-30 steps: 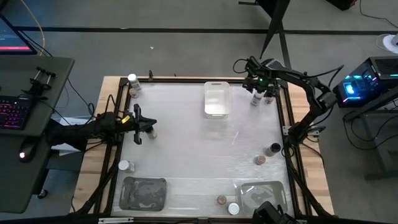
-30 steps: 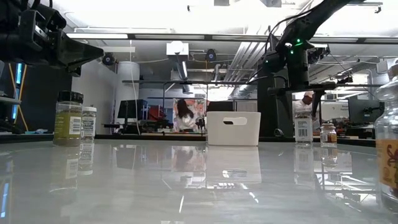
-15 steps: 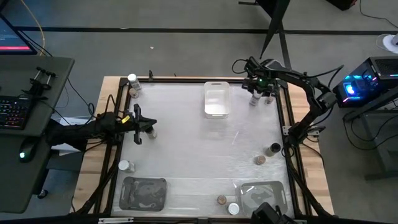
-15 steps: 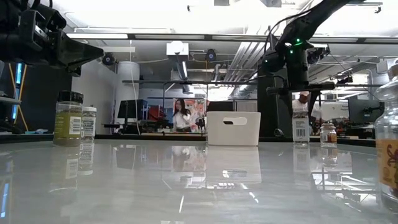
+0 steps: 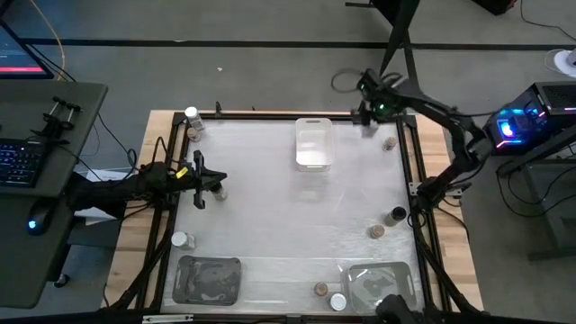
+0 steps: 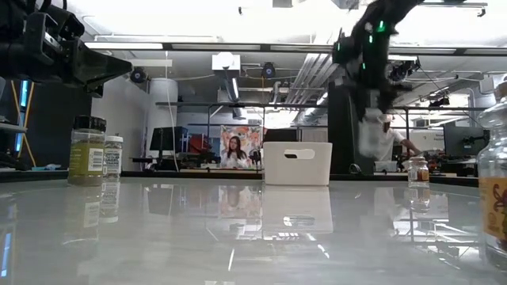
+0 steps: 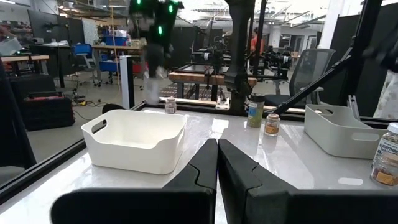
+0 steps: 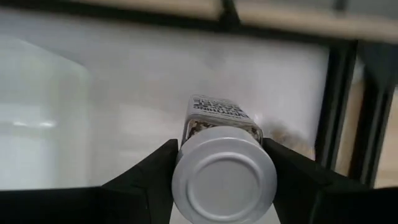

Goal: Sort spices by type
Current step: Put the top right white seasoning bottle into the white bin

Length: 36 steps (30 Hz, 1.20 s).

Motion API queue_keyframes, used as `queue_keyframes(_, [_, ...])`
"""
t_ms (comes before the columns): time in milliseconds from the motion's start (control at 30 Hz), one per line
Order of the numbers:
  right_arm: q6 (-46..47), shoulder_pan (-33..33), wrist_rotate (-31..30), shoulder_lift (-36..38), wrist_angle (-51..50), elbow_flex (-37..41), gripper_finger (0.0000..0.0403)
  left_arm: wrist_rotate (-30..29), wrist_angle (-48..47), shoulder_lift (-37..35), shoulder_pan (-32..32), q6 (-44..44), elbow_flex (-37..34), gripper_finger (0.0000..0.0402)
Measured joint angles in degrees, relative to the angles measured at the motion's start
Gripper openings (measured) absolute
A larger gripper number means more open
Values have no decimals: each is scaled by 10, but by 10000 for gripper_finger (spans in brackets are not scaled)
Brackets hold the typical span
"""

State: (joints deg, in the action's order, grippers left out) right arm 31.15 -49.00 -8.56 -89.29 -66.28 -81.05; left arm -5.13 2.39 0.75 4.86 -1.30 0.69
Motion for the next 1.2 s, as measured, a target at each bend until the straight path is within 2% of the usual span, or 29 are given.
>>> queue_keyframes(133, [-31, 19, 54, 14, 29, -94, 201, 0, 0, 0, 0, 0, 0, 1])
queue_keyframes(233, [-30, 56, 96, 1, 36, -152, 201, 0, 0, 0, 0, 0, 0, 1])
queue_keyframes(400, [-70, 133, 99, -65, 26, -219, 201, 0, 0, 0, 0, 0, 0, 1])
queue_keyframes(567, [-187, 169, 82, -149, -36, -280, 201, 0, 0, 0, 0, 0, 0, 1])
queue_keyframes(700, [-299, 172, 82, -197, -47, -293, 201, 0, 0, 0, 0, 0, 0, 1])
queue_keyframes(933, [-522, 172, 88, -235, -47, -295, 201, 0, 0, 0, 0, 0, 0, 1])
queue_keyframes(1133, [-650, 172, 84, -276, -61, -295, 205, 0, 0, 0, 0, 0, 0, 1])
queue_keyframes(1200, [-672, 176, 59, -287, -62, -295, 211, 0, 0, 0, 0, 0, 0, 1])
